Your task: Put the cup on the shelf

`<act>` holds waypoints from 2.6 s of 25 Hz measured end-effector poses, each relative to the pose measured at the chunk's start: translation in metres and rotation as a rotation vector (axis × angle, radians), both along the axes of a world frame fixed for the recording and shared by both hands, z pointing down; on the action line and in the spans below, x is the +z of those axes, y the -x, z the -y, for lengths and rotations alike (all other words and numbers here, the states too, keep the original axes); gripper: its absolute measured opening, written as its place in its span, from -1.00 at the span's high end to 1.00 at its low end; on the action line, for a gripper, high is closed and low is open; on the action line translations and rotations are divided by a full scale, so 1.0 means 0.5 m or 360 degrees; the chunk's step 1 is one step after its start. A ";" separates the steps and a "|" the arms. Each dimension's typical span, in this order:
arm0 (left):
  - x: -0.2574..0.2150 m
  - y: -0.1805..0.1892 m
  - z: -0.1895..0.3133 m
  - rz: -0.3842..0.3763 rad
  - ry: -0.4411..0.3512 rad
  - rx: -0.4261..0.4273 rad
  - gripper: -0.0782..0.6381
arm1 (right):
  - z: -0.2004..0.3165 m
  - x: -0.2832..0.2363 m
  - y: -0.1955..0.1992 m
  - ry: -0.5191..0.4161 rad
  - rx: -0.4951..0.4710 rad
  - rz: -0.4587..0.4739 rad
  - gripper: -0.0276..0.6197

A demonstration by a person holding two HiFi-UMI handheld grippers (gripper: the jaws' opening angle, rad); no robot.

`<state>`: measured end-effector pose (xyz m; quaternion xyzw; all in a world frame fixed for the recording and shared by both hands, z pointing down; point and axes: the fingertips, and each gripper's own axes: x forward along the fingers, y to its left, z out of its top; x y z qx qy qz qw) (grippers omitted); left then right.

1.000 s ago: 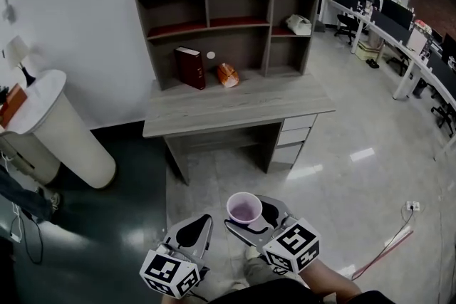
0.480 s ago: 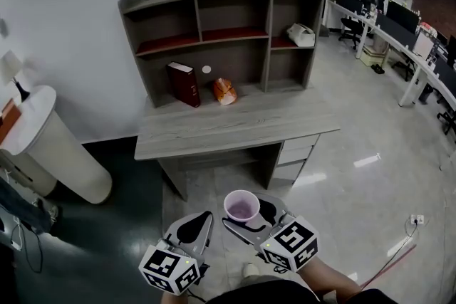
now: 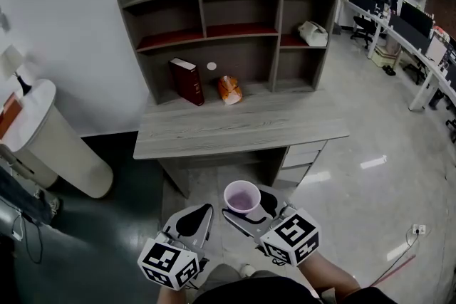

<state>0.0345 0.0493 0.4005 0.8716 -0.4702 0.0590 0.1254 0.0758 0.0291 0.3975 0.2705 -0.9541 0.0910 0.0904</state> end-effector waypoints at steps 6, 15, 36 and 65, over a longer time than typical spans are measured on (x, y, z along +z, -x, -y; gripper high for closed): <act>0.002 0.008 0.035 0.0002 0.0008 -0.0026 0.80 | 0.033 0.005 0.007 0.0014 -0.0008 -0.0007 -0.05; 0.002 0.015 0.128 0.0002 0.0000 0.0013 0.80 | 0.113 0.001 0.015 0.0003 0.0034 -0.0033 -0.05; -0.020 0.168 0.371 0.0026 0.0011 0.0078 0.80 | 0.359 -0.026 0.172 0.0018 0.0088 -0.0083 -0.05; -0.027 0.387 0.555 0.0073 -0.0032 -0.0074 0.80 | 0.595 -0.060 0.389 -0.0035 -0.0041 -0.0129 -0.05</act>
